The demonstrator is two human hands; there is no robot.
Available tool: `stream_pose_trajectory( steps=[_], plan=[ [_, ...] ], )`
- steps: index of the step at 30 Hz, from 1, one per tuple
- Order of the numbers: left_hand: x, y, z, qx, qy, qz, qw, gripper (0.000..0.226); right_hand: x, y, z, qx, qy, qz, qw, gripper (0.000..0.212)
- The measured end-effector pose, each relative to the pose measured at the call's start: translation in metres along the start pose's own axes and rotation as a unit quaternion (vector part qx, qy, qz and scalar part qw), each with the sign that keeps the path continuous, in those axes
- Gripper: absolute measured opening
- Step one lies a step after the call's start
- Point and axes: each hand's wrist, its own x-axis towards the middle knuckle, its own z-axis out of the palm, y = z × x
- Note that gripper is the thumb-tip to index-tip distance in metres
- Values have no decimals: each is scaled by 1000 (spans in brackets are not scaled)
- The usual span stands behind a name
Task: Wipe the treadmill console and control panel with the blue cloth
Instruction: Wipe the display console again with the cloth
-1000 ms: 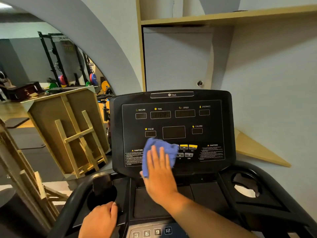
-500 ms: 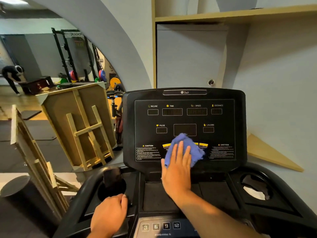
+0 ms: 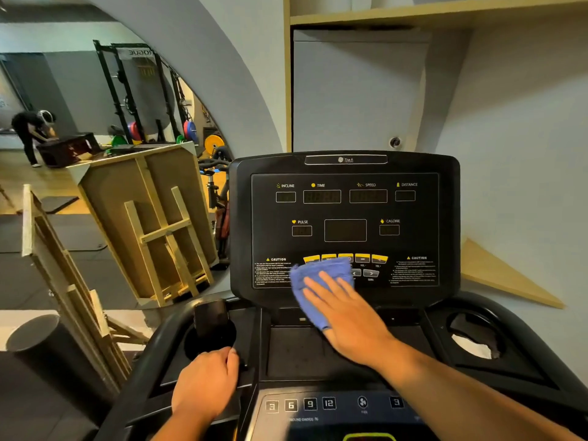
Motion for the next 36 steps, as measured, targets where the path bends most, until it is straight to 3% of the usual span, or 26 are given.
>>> stream_pose_trajectory(
  steps=[5,6,11,15,20,23,26,28,30,32,36],
  plan=[
    [-2,4,-6,0,0,-1,1000,42,-18,-14,-1,22,26,154,987,73],
    [-1,3,-5,1,1,-3,1000,43,-4,-29,-4,40,20,150,988,74],
    [-1,-2,-4,6,2,-21,1000,43,42,-59,-1,-2,-8,-61,998,71],
    [2,1,-5,11,-9,-22,1000,44,11,-9,1,2,-5,-49,999,66],
    [-3,7,-8,18,-21,-21,999,43,-72,68,3,21,3,96,995,71],
    [-5,9,-11,14,-21,-22,999,41,-102,103,1,82,61,293,951,64],
    [-3,11,-12,8,-26,-23,999,39,-80,96,-2,96,94,383,914,63],
    [-3,11,-10,8,-24,-26,999,39,-63,75,-1,95,86,345,930,64],
    [-3,11,-8,4,-17,-30,999,40,-61,57,5,44,48,207,976,69],
    [-2,11,-9,5,-18,-35,999,39,-72,62,8,2,22,130,991,73],
    [-2,11,-6,-2,-37,-44,998,36,-109,89,9,42,23,232,972,71]
  ],
)
